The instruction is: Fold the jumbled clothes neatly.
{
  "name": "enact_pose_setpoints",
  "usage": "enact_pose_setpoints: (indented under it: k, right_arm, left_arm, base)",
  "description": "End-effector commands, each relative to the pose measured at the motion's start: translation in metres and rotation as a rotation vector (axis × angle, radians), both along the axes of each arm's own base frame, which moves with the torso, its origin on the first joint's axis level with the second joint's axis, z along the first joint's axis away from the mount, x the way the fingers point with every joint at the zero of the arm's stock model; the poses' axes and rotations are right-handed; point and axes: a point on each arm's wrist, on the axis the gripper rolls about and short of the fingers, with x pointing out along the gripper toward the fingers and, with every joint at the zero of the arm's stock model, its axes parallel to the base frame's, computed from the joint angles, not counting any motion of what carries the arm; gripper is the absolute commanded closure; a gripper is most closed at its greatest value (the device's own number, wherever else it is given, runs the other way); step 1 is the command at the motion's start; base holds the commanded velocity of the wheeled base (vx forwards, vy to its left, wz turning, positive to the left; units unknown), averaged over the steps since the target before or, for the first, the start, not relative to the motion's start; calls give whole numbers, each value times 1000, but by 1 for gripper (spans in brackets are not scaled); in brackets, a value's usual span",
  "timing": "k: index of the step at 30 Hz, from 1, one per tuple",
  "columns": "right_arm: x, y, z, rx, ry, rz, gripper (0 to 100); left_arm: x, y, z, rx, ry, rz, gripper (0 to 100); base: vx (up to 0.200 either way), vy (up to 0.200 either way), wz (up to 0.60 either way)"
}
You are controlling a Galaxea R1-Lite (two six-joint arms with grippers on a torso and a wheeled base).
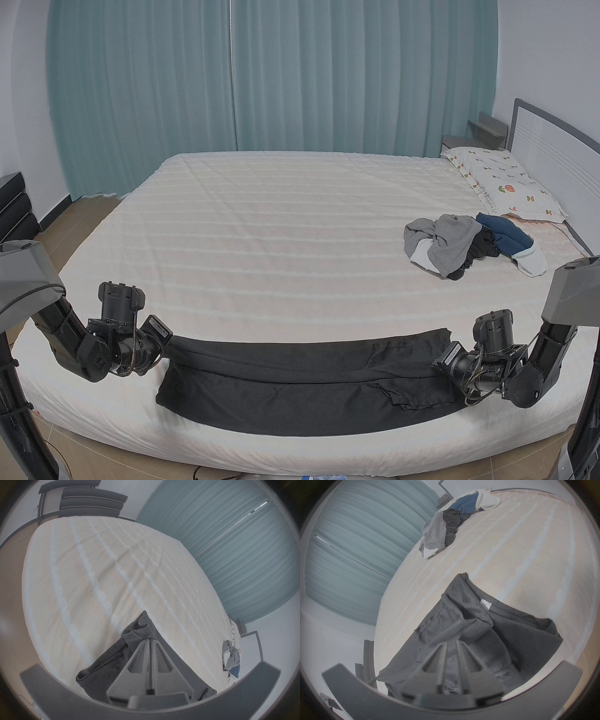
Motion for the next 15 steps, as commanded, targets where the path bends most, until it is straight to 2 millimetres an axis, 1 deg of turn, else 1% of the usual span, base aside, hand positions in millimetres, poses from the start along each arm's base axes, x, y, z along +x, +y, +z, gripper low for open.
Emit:
enact_pose_setpoints:
  k: [1, 5, 14, 15]
  right_arm:
    - [-2, 0, -2, 5, 13, 10, 0]
    - [1, 3, -1, 15, 5, 19, 0]
    - [6, 5, -14, 18, 33, 18, 0]
    - [6, 5, -18, 18, 42, 16, 0]
  left_arm:
    - [0, 0, 0, 1, 2, 0, 100]
    - [0, 0, 0, 1, 2, 0, 100]
    - [0, 0, -1, 1, 4, 0, 100]
    - [0, 0, -1, -1, 2, 1, 100]
  base:
    - [0, 0, 0]
    - [0, 0, 0]
    - [0, 0, 0]
    - [0, 0, 0]
